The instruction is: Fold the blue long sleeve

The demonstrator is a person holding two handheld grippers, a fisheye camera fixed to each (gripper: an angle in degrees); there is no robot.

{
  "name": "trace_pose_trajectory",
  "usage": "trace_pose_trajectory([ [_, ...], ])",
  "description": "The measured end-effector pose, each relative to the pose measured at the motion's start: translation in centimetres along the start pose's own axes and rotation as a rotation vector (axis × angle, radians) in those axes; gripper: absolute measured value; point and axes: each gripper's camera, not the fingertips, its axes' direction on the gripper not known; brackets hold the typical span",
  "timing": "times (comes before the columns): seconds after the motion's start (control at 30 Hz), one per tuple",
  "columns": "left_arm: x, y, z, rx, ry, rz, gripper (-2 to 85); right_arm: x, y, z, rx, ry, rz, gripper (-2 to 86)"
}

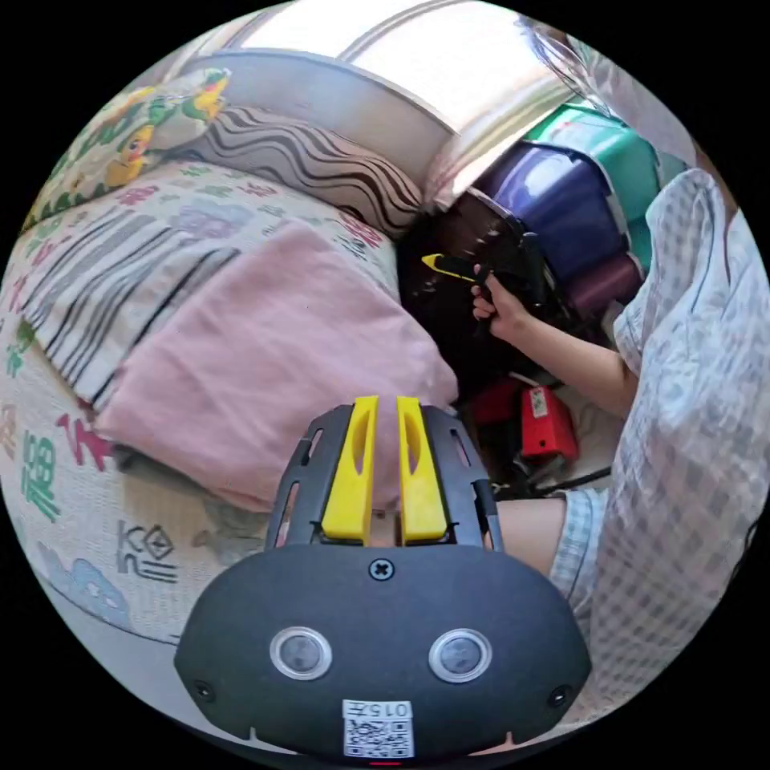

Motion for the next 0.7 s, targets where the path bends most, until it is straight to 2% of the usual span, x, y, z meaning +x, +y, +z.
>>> trace_pose_trajectory([
  [0.07, 5.4, -2.3, 7.2, -0.102, 0.126, 0.107, 6.2, 5.9, 4.2, 3.0, -0.088, 0.101, 0.175, 2.1],
  [0.13, 9.0, -3.5, 12.7, -0.166, 0.145, 0.185, 7.5, 13.1, 9.7, 8.1, -0.210, 0.131, 0.407, 4.0],
  [0.23, 12.6, -4.5, 22.1, -0.270, 0.112, 0.274, 8.5, 20.4, 15.9, 15.2, -0.364, 0.122, 0.623, 6.0],
  [0.33, 13.4, -5.1, 31.8, -0.446, -0.010, 0.302, 9.7, 25.7, 20.6, 21.1, -0.445, 0.112, 0.759, 7.3],
  [0.47, 12.1, -5.7, 41.7, -0.651, -0.060, 0.378, 11.4, 28.7, 23.3, 27.3, -0.520, 0.117, 0.753, 8.2],
  [0.6, 10.4, -5.6, 46.3, -0.730, -0.159, 0.425, 12.6, 30.5, 24.3, 35.0, -0.579, 0.029, 0.667, 10.1],
  [0.7, 9.9, -4.2, 47.4, -0.759, -0.202, 0.380, 14.1, 31.3, 24.7, 40.0, -0.642, 0.055, 0.603, 12.7],
])
